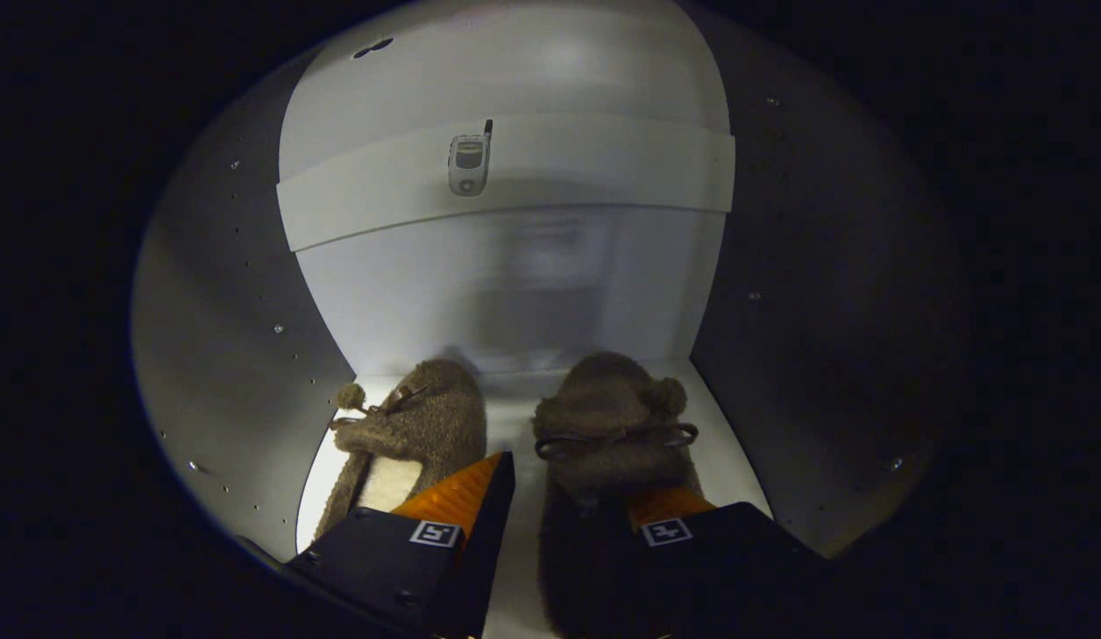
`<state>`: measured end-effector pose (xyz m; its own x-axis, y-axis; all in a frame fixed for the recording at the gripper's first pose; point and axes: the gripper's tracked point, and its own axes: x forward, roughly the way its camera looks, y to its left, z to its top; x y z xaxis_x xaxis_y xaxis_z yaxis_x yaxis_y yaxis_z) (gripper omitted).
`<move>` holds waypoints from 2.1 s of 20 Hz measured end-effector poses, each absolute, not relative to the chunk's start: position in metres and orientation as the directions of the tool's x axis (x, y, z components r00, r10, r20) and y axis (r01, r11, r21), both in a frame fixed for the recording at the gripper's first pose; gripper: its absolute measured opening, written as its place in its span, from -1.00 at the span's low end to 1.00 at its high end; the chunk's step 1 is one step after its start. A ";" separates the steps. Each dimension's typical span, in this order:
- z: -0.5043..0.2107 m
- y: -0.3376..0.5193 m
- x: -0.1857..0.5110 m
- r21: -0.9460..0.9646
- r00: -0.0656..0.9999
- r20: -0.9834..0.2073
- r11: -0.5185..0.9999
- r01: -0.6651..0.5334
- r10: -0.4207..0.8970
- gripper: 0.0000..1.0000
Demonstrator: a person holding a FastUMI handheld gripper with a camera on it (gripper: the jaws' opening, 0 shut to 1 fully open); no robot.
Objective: Open the shoe cabinet door, grab the shoes and put them into the shoe cabinet, then close the shoe cabinet door.
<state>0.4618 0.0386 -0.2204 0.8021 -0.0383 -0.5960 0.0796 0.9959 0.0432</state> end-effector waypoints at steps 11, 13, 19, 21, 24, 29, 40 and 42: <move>-0.120 0.049 0.386 0.078 0.913 -0.408 0.997 0.006 0.027 0.99; -0.098 0.052 0.360 0.090 0.941 -0.337 0.996 0.003 0.027 0.97; -0.054 0.056 0.261 0.103 0.984 -0.177 0.995 -0.010 0.028 0.98; -0.049 0.055 0.226 0.099 0.989 -0.143 0.995 -0.013 0.028 0.97; -0.056 0.055 0.169 0.088 0.989 -0.138 0.995 -0.042 0.054 0.97; -0.087 0.052 0.075 0.066 0.982 -0.173 0.996 -0.066 0.077 0.97; -0.088 -0.069 -0.081 0.090 0.978 -0.208 0.995 0.043 -0.023 0.97; -0.086 -0.110 -0.086 0.105 0.972 -0.220 0.988 0.110 -0.084 0.97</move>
